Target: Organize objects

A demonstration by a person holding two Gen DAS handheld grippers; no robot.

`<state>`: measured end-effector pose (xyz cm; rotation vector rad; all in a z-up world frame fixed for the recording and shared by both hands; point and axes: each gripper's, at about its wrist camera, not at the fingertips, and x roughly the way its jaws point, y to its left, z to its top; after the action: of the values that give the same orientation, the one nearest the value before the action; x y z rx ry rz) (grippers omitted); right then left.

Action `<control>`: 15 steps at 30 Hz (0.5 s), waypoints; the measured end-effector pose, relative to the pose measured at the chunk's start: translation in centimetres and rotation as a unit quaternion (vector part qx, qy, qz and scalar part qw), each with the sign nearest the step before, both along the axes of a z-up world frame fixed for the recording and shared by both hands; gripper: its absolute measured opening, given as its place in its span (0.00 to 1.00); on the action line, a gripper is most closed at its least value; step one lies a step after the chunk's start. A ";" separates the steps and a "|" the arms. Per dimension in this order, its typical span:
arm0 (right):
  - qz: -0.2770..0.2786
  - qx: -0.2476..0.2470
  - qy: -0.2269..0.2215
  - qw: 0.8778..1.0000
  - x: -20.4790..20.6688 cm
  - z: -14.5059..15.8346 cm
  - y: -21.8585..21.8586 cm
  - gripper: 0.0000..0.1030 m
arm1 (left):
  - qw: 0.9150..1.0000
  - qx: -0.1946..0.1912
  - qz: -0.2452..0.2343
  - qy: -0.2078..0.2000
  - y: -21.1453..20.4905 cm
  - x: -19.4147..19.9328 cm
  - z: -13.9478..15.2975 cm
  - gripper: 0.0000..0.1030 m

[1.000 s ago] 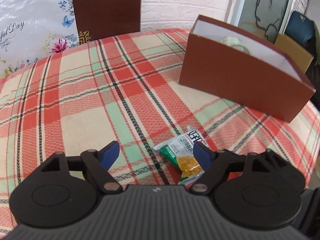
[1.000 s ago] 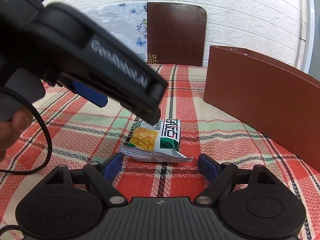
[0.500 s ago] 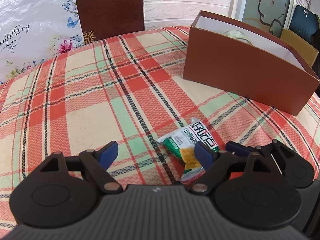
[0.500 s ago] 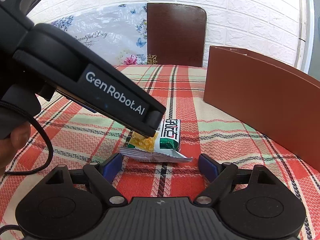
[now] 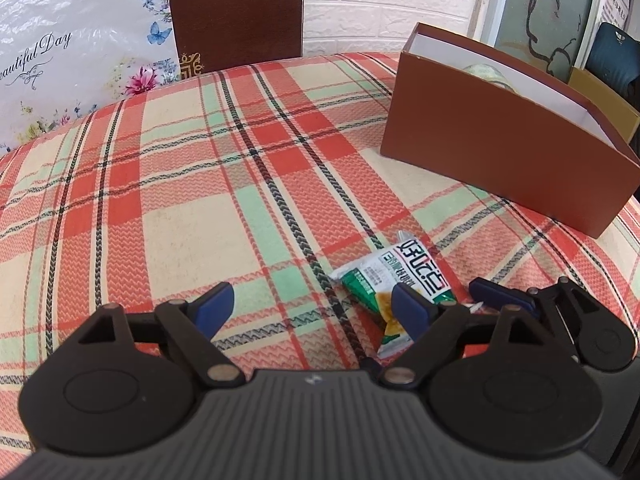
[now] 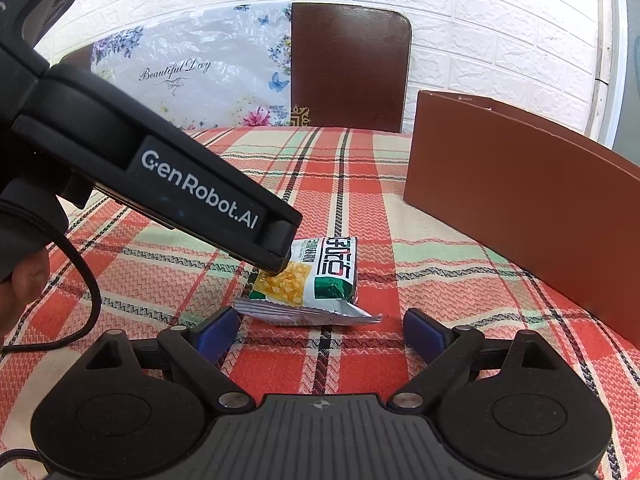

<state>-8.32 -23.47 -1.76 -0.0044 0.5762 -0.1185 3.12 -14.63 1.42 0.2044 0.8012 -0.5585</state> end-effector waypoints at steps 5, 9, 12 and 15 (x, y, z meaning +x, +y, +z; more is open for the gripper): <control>0.001 -0.005 0.000 1.000 -0.1 0.0 -0.1 0.86 | 1.000 -0.007 0.000 0.006 0.2 0.2 -0.1 0.85; 0.001 -0.005 0.001 1.000 0.1 -0.1 -0.2 0.86 | 1.000 -0.013 -0.002 0.012 0.3 0.4 -0.2 0.86; 0.000 -0.004 0.002 1.000 0.3 -0.2 -0.1 0.87 | 1.000 -0.014 -0.002 0.014 0.3 0.5 -0.2 0.86; -0.001 -0.003 0.004 1.000 0.3 -0.2 -0.2 0.87 | 1.000 -0.019 -0.002 0.020 0.2 0.8 -0.3 0.87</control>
<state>-7.99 -23.69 -1.98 -0.0092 0.5833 -0.1222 3.91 -14.43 1.11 0.1591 0.8283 -0.5823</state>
